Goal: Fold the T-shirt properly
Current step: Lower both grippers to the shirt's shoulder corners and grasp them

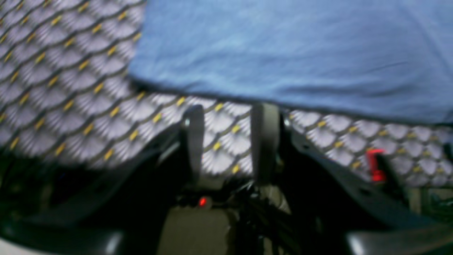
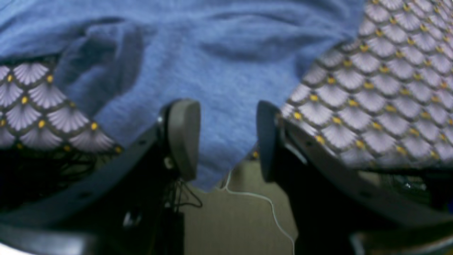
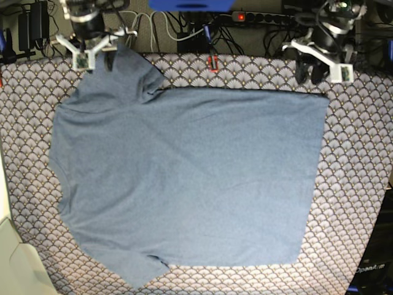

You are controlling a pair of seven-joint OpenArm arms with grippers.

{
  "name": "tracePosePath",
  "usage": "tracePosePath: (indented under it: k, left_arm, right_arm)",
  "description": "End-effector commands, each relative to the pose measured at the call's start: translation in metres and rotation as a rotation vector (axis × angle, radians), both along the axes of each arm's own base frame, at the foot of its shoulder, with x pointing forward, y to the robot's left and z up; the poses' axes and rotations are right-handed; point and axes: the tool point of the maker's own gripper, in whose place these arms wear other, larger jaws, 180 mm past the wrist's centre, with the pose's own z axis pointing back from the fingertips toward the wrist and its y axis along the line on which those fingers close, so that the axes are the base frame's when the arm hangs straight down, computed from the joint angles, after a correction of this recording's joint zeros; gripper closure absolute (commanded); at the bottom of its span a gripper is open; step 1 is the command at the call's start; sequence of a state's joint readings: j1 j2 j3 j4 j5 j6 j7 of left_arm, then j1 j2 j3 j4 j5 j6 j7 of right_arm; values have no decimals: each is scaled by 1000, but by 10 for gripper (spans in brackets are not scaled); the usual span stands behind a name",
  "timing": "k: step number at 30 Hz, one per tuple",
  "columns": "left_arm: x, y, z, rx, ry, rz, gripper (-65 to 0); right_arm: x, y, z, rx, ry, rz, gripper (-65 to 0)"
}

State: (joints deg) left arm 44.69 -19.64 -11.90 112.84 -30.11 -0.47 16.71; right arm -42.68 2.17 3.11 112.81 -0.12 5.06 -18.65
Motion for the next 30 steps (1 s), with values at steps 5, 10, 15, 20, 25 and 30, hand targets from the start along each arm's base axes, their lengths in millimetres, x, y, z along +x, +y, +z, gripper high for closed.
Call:
tracePosePath:
  k: [5,10,15,20,25,30]
  left_arm:
    - [3,1,8,5,-31,-4,-224]
    - [9,2,11,7,-46,0,-224]
    - [11,14,16,29,-59,22,-224]
    - [12,25,19,51,-68,44,-224]
    - [12,25,19,51,-68,44,-224]
    - [12,25,19,51,-68,44,-224]
  right_arm:
    - [14,-12,10,0,-43,-38,-277]
    - [19,-28,11,-8,-45,-67,-277]
    - [10,-40,-9,75,30,-120,-277]
    - [0,-52,-28,132,73,-174,-277]
    - [-9,-51,-40,142,109,-180,-276]
    - [-8,-40,-42,161,117,-160,-276]
